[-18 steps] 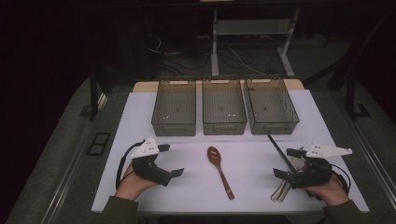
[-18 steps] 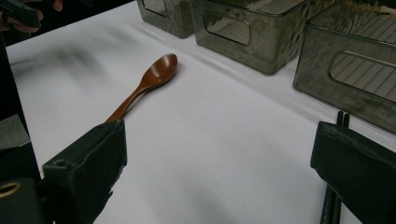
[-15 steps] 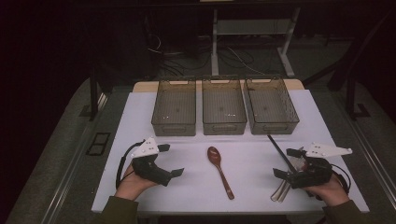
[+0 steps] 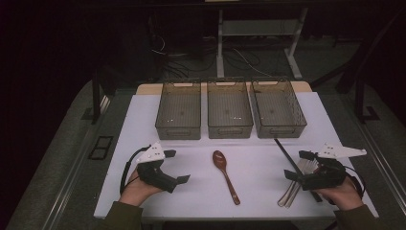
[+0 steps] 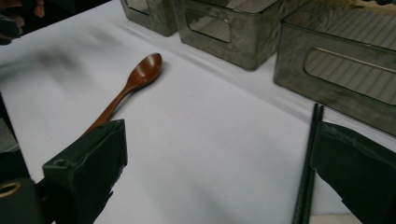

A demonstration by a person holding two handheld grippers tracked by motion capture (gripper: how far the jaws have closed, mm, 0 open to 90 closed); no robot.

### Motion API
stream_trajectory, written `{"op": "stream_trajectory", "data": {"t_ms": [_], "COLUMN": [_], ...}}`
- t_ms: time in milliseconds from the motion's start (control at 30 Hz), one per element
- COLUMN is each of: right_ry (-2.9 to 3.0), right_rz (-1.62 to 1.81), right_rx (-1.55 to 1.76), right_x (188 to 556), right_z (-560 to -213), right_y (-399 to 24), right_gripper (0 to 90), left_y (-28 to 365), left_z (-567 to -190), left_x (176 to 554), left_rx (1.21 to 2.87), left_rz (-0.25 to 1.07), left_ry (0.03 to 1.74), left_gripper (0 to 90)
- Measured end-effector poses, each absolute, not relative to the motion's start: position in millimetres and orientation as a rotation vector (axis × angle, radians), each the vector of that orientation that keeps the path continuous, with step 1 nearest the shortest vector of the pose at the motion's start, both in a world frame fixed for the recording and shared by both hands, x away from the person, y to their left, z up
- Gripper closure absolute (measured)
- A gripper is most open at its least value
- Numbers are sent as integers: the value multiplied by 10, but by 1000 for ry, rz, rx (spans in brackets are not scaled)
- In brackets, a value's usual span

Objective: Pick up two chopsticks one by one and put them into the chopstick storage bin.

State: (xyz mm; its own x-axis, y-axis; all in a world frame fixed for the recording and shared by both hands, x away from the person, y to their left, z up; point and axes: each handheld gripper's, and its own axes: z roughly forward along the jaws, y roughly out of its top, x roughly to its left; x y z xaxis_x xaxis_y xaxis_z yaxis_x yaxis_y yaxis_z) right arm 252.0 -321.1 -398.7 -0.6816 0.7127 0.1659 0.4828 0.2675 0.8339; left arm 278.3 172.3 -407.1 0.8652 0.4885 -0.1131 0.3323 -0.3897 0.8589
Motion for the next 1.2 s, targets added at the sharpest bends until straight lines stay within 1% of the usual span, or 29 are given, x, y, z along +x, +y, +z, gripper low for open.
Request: {"op": "stream_trajectory", "data": {"t_ms": [900, 1200], "right_ry": [2309, 2290], "right_rz": [1223, 1178], "right_rx": [1172, 1227], "right_x": [2599, 2615], "right_z": [-3997, -4028], "right_y": [-3371, -3497], "right_gripper": [41, 42], "left_y": [1712, 1712], "left_z": [-4132, -4140], "left_x": [2802, 2817], "left_rx": [2000, 1997], "left_rz": [184, 178], "left_ry": [603, 604], "left_gripper": [0, 0]}}
